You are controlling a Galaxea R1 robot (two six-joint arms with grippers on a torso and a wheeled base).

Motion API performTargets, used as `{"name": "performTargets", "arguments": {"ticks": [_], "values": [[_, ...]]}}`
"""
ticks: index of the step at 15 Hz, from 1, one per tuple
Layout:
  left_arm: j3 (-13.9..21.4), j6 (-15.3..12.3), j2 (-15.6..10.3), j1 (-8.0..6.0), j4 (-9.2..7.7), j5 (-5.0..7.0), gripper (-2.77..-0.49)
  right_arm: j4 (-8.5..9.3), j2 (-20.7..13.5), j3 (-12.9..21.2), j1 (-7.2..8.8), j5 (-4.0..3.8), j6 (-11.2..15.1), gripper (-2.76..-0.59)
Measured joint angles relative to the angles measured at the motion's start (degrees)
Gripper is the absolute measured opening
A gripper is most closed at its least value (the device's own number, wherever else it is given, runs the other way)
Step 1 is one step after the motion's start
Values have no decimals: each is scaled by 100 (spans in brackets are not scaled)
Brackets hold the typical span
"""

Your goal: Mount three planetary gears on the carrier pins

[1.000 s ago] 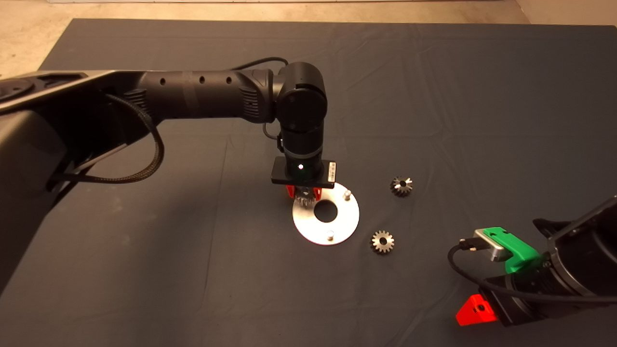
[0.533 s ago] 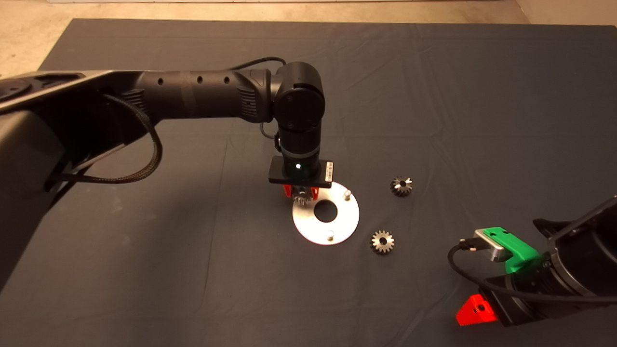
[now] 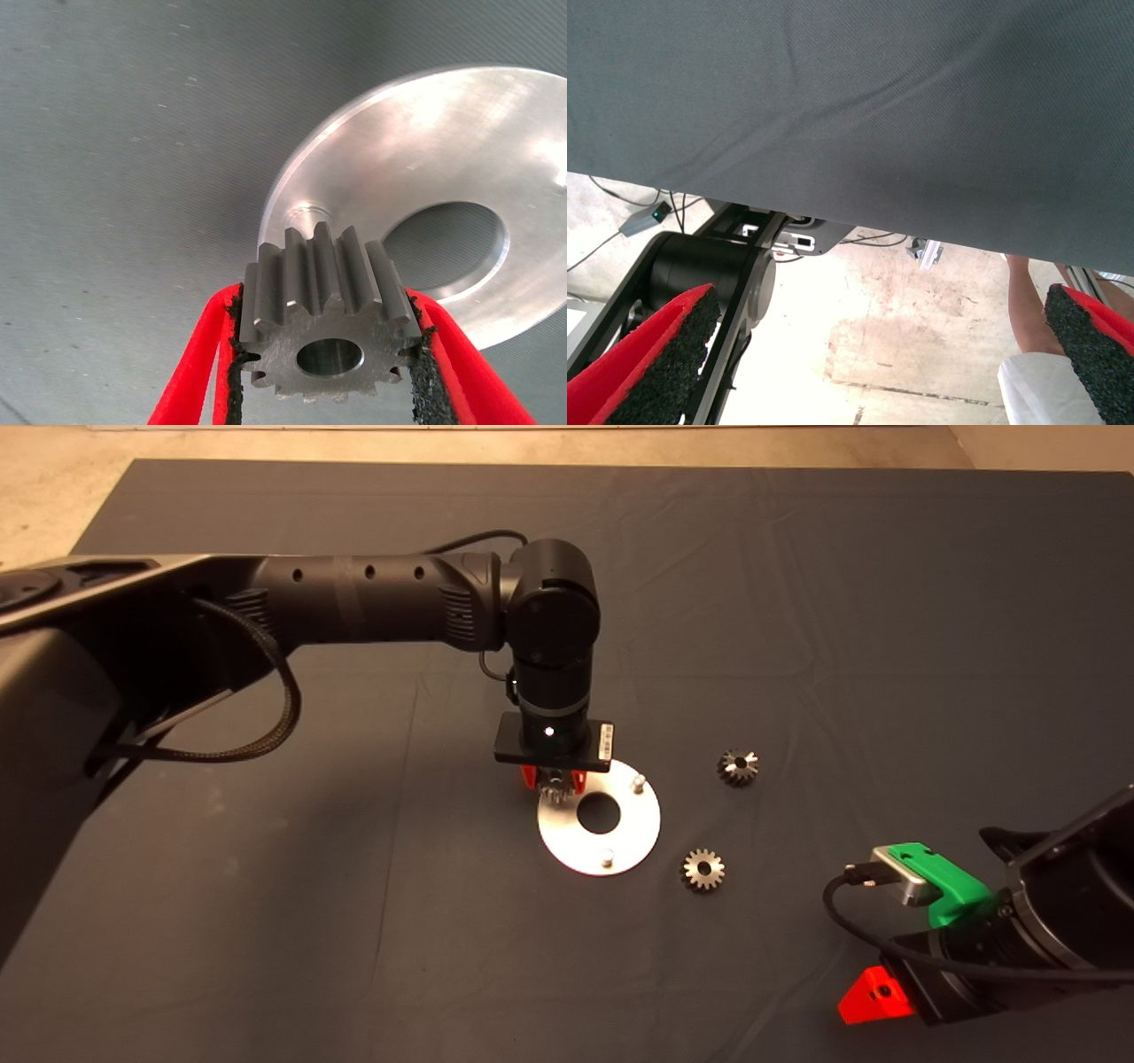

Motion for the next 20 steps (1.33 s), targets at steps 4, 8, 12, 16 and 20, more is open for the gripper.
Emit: {"name": "performTargets", "arguments": {"ticks": [4,8,12,16,20], "values": [[0,0,-2,1,2,-9,-231,0,0,0,0,0,0,-62],[0,0,-16,1,2,-3,-231,0,0,0,0,0,0,-62],[0,0,-18,1,2,11,-231,0,0,0,0,0,0,-62],[0,0,-13,1,2,16,-231,0,0,0,0,0,0,-62],[2,0,63,4,0,16,-231,0,0,0,0,0,0,-62]]}}
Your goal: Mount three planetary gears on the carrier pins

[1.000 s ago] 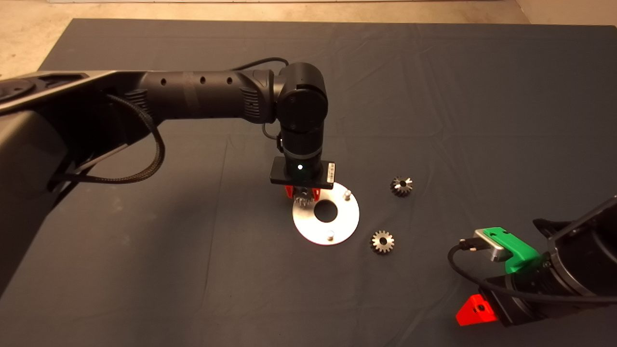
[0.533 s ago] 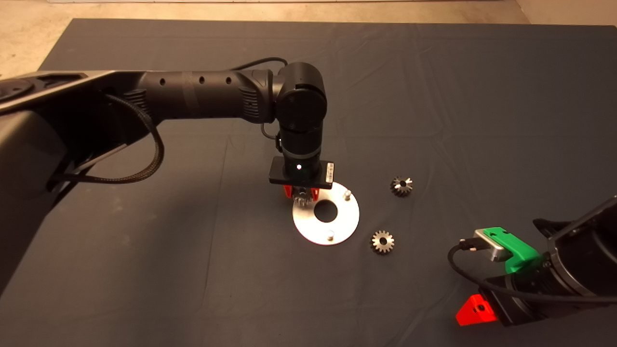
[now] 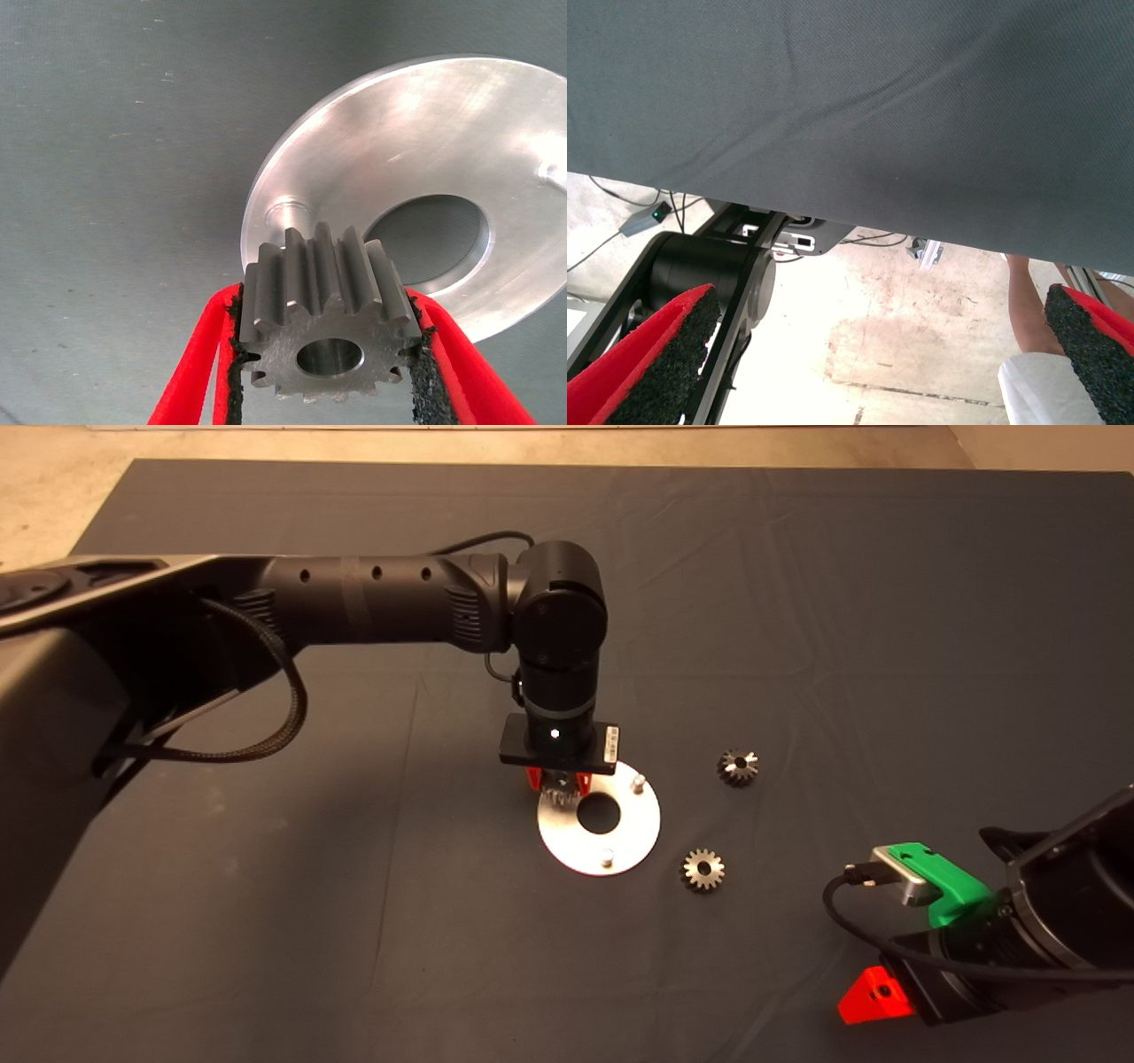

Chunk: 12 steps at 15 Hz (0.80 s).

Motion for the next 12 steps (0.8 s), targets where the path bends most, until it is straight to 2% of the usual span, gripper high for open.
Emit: {"name": "performTargets", "arguments": {"ticks": [12], "values": [[24,0,-63,24,16,4,-231,0,0,0,0,0,0,-62]]}}
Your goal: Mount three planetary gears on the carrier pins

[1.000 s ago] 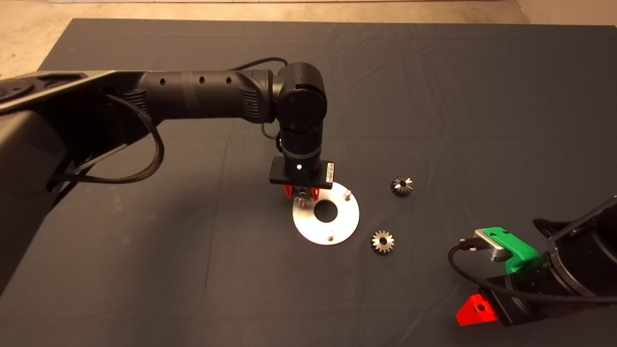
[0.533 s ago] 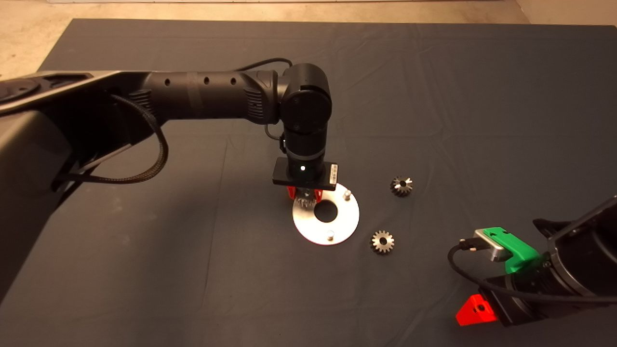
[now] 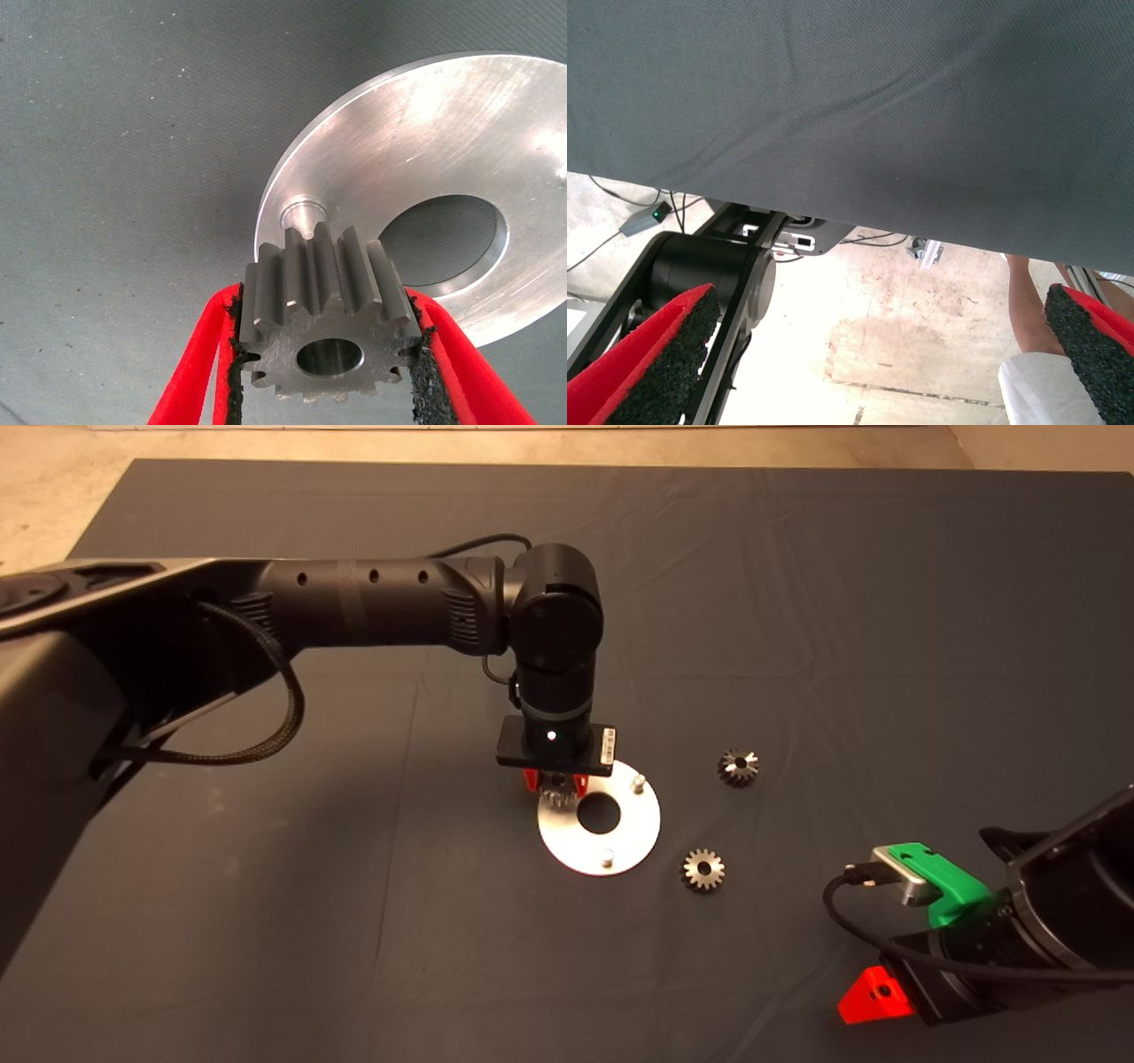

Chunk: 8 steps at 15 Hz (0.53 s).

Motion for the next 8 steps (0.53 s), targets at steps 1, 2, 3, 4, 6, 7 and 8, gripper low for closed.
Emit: {"name": "performTargets", "arguments": {"ticks": [1,2,3,4,6,7,8], "values": [[0,0,0,0,2,0,-231,0,0,0,0,0,0,-62],[0,0,0,0,2,0,-230,0,0,0,0,0,0,-62],[0,0,0,2,2,1,-231,0,0,0,0,0,0,-62],[0,0,2,0,2,2,-231,0,0,0,0,0,0,-62],[0,0,4,2,4,0,-231,0,0,0,-2,0,0,-62],[0,0,13,2,5,2,-231,0,0,0,-2,0,0,-62],[0,0,15,4,4,1,-231,0,0,0,-2,2,0,-62]]}}
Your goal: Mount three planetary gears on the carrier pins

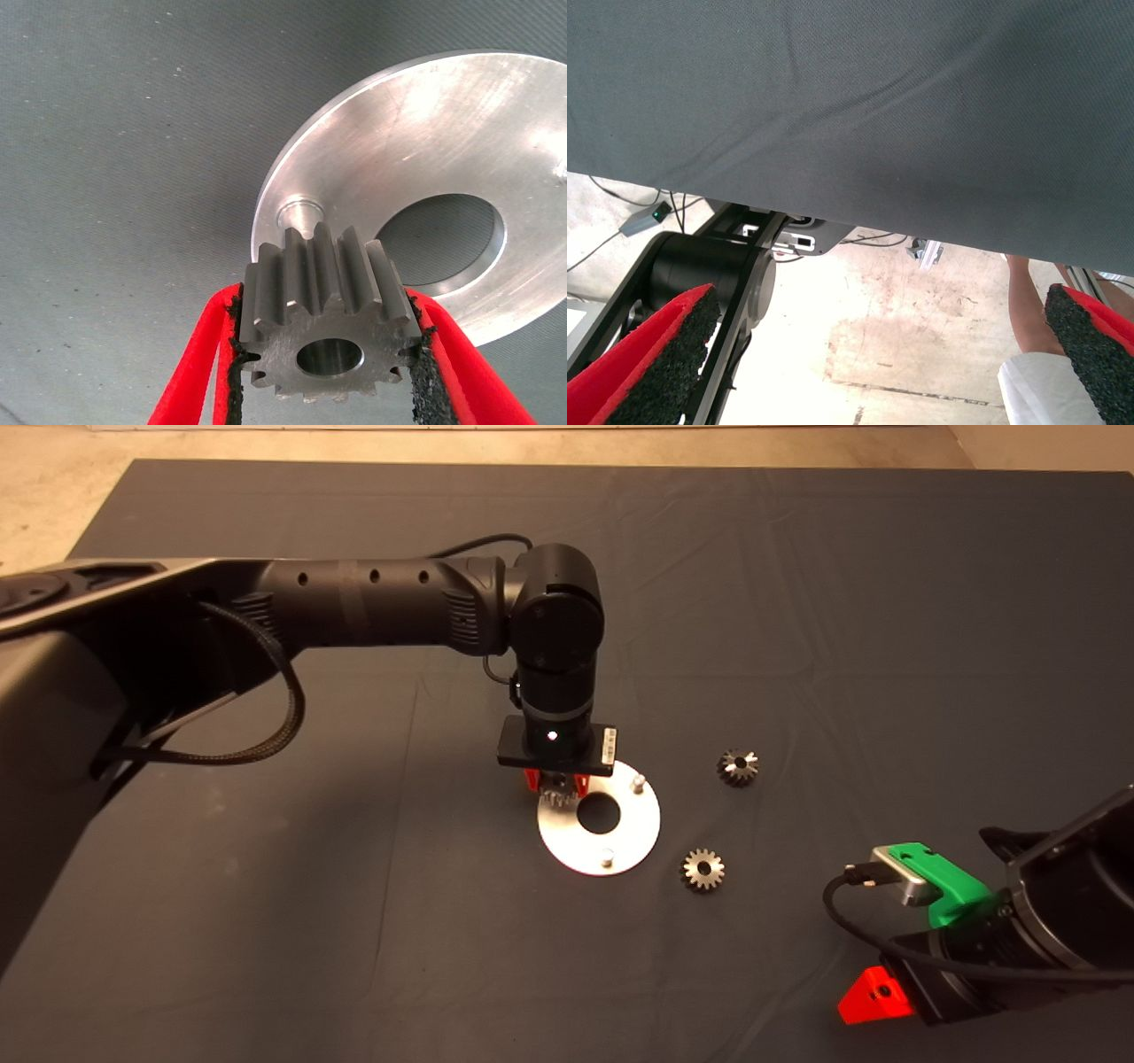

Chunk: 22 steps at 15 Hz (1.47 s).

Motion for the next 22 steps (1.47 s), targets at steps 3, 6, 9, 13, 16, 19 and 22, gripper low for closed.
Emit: {"name": "performTargets", "arguments": {"ticks": [3,6,9,13,16,19,22], "values": [[0,0,0,2,1,-1,-231,0,0,0,-2,-2,0,-62],[0,1,0,7,1,0,-231,0,0,0,-35,-2,0,-62],[2,1,0,13,4,0,-231,0,0,0,-60,-2,0,-62],[17,61,-1,18,12,4,-231,0,0,0,-60,0,0,-62],[24,66,-1,21,20,7,-231,0,0,0,-60,-2,0,-62],[24,66,-1,21,22,7,-231,0,0,0,-60,-2,0,-62],[24,66,-1,24,79,8,-231,-1,0,0,-60,-2,0,-62]]}}
